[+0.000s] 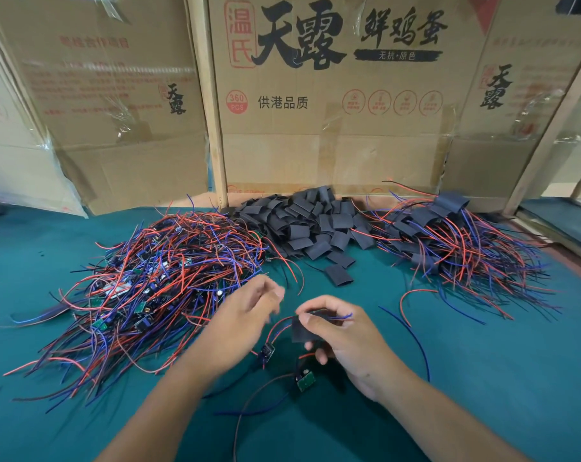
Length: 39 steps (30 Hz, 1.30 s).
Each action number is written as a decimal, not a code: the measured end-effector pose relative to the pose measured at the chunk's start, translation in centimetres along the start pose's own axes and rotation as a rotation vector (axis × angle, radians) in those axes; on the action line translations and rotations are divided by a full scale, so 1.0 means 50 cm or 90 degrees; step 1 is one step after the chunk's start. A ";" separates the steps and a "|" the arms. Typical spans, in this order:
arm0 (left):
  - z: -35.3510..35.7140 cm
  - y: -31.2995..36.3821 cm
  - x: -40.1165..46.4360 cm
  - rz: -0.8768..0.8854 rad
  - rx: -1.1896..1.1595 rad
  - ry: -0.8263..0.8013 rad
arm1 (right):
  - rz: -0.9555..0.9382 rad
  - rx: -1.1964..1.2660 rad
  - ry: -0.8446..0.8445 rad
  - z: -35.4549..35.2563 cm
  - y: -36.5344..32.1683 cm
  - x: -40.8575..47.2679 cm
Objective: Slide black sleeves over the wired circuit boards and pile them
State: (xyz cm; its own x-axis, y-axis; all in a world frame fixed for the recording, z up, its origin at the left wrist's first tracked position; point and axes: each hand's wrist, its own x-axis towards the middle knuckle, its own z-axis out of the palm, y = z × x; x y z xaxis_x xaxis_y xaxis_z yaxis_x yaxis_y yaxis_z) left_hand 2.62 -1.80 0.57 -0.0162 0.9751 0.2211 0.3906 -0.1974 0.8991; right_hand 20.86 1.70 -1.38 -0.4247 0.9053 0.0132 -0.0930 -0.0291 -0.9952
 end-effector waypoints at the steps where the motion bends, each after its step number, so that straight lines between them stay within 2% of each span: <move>1: -0.027 -0.003 -0.004 0.014 0.084 -0.059 | 0.005 -0.006 0.005 -0.002 -0.001 0.001; 4: -0.093 -0.014 -0.022 0.007 0.339 -0.230 | 0.031 -0.006 0.015 -0.006 -0.005 0.002; 6: -0.105 -0.015 -0.025 -0.009 0.402 -0.272 | 0.041 0.003 0.021 -0.009 -0.006 0.003; 17: -0.061 -0.002 -0.020 0.057 0.447 -0.254 | 0.041 0.028 -0.107 -0.024 -0.015 0.000; 21: -0.058 0.002 -0.017 0.100 0.441 -0.185 | 0.001 0.024 -0.134 -0.027 -0.020 -0.001; 24: -0.057 0.006 -0.019 0.140 0.418 -0.111 | -0.073 -0.017 -0.120 -0.032 -0.024 -0.003; 27: -0.047 0.013 -0.021 0.175 0.418 -0.094 | -0.132 -0.036 -0.100 -0.038 -0.024 -0.001; 34: -0.040 0.024 -0.026 0.190 0.377 -0.061 | -0.146 0.021 -0.157 -0.040 -0.011 0.010; 39: -0.034 0.029 -0.023 0.199 0.299 -0.054 | -0.178 0.009 -0.145 -0.048 -0.006 0.017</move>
State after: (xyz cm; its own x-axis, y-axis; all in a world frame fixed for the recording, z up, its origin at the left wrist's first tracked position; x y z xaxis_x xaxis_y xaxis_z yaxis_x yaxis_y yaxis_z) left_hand 1.63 -3.40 2.28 0.2331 0.8858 0.4013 0.7327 -0.4313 0.5264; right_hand 22.69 3.48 -1.31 -0.5711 0.7608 0.3082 -0.2462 0.1994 -0.9485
